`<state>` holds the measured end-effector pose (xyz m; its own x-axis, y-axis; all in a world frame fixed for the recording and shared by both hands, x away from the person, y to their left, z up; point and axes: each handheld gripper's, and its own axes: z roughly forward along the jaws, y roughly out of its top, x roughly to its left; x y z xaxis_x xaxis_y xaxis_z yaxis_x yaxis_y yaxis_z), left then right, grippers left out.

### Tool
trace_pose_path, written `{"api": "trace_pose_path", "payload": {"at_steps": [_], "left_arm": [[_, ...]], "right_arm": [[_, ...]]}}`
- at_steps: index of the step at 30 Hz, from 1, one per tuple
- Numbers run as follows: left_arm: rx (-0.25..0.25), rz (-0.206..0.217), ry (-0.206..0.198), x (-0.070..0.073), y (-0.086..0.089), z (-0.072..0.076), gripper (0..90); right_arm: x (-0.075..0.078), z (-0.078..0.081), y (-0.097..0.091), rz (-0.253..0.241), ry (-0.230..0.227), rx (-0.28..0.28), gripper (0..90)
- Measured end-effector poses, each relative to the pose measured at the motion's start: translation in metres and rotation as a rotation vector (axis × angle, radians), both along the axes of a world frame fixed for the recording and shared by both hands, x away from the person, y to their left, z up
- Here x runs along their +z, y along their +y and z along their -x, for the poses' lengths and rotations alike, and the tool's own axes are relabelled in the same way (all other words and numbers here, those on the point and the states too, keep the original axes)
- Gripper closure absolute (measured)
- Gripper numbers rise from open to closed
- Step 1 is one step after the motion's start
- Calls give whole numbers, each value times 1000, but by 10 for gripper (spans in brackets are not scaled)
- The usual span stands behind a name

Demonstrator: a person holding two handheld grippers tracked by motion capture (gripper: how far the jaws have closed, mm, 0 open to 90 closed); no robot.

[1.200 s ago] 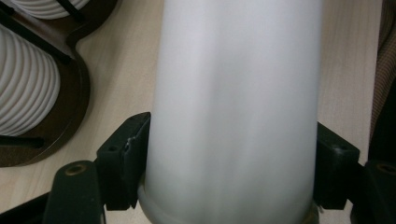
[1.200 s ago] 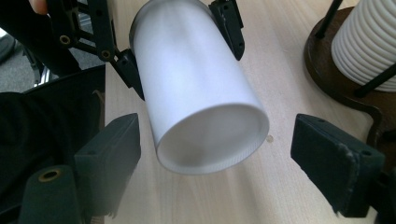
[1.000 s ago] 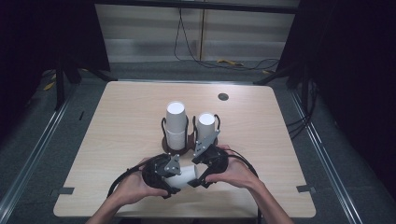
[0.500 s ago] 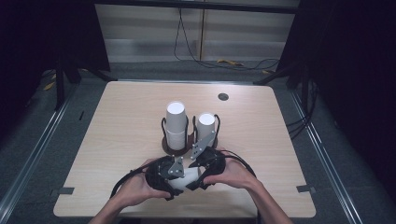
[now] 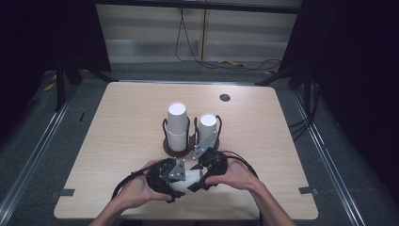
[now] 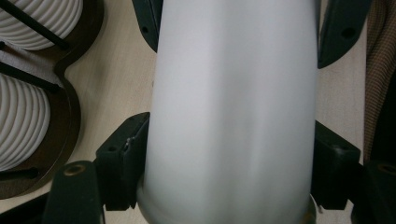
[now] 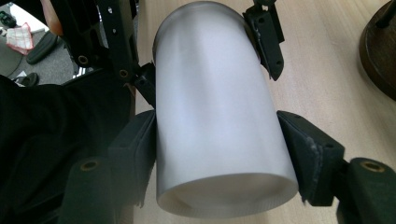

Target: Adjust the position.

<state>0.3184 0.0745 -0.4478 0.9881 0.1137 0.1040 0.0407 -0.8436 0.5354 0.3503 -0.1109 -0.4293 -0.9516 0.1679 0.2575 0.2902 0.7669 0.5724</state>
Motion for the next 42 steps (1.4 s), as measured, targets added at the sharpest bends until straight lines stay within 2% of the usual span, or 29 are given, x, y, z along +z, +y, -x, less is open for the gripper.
{"api": "trace_pose_path", "payload": {"at_steps": [2, 3, 7, 12, 15, 16, 17, 19, 21, 23, 28, 33, 36, 37, 40, 41, 42], "left_arm": [[-18, -6, -4, 1, 1, -1, 255], [-13, 20, -5, 0, 2, 0, 246], [-28, 39, 12, 0, 5, -2, 232], [-37, 49, 3, 0, 7, -4, 213], [-13, 85, 16, 0, 10, -5, 191], [-21, 89, 17, 0, 11, -5, 172], [-17, 116, 26, 1, 15, -6, 175], [-14, 129, 30, 2, 18, -7, 170], [-12, 126, 31, 3, 20, -7, 165], [2, 156, 31, 4, 21, -8, 166], [12, 178, 37, 6, 24, -9, 165], [26, 199, 15, 9, 30, -9, 162], [45, 213, 22, 12, 34, -8, 160], [53, 240, 16, 12, 36, -9, 160], [64, 237, 13, 13, 37, -11, 161], [80, 254, 17, 14, 37, -11, 161], [80, 254, 17, 14, 37, -11, 159]], "right_arm": [[0, 0, 0, -2, 3, 0, 331], [0, 1, -1, -11, 7, 0, 334], [2, 2, -2, -13, 3, 1, 342], [3, 2, -2, -24, -1, 1, 348], [4, 2, -4, -17, -19, -6, 351], [4, 3, -4, -18, -25, -5, 351], [5, 3, -5, -28, -29, -5, 352], [6, 2, -7, -22, -37, -6, 353], [6, 2, -8, -25, -35, -9, 353], [6, 3, -8, -26, -35, -11, 353], [6, 3, -8, -22, -35, -12, 353], [6, 1, -13, -23, -35, -27, 352], [5, 1, -15, -23, -36, -31, 352], [5, 1, -16, -18, -34, -35, 352], [5, 1, -17, -18, -43, -40, 352], [5, 0, -19, -20, -46, -46, 352], [6, 0, -21, -21, -50, -52, 352]]}}
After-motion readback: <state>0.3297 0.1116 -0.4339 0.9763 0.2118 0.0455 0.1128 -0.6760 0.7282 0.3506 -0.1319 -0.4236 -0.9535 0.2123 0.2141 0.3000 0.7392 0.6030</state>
